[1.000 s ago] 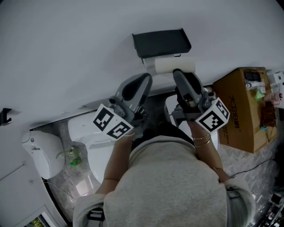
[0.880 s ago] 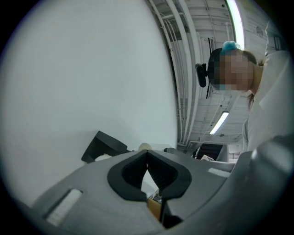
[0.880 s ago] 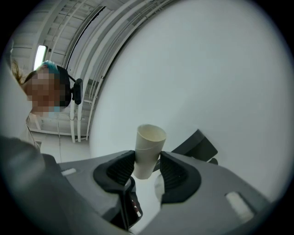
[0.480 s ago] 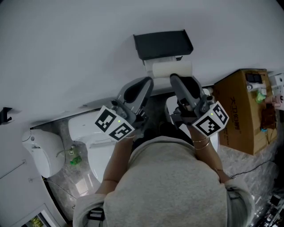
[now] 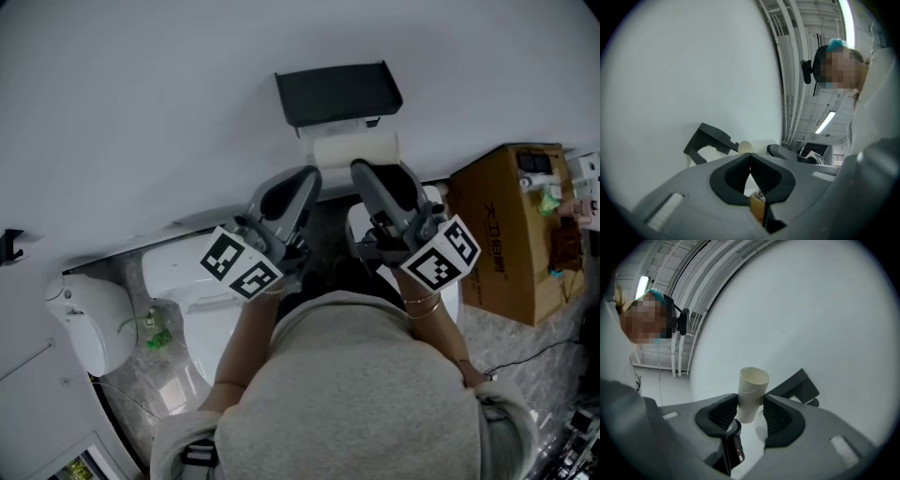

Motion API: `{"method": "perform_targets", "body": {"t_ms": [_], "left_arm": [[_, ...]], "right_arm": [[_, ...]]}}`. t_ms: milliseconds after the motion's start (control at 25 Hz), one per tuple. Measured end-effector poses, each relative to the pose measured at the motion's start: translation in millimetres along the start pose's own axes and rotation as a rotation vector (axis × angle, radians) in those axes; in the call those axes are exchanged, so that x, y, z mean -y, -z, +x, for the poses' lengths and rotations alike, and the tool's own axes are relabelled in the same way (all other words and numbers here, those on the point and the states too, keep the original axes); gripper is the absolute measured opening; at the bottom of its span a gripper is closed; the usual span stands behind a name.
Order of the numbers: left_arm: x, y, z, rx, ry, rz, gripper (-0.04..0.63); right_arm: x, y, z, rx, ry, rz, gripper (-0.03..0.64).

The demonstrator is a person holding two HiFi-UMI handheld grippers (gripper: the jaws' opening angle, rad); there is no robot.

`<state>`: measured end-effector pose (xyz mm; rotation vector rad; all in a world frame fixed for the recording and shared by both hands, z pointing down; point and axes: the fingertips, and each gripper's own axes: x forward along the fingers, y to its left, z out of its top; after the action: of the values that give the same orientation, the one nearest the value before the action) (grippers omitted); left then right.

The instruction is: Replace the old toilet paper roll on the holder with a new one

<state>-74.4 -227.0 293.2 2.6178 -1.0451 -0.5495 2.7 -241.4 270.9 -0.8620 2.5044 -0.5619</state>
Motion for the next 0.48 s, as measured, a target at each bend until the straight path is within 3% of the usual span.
{"method": "perform_targets", "body": {"t_ms": [480], "left_arm": [[-1.7,6.0,1.7,-0.019,-0.030,0.009,0.008]], "right_arm": [[6.3,3.6,-2.3,-0.019,-0.015,0.004,0.178]]}}
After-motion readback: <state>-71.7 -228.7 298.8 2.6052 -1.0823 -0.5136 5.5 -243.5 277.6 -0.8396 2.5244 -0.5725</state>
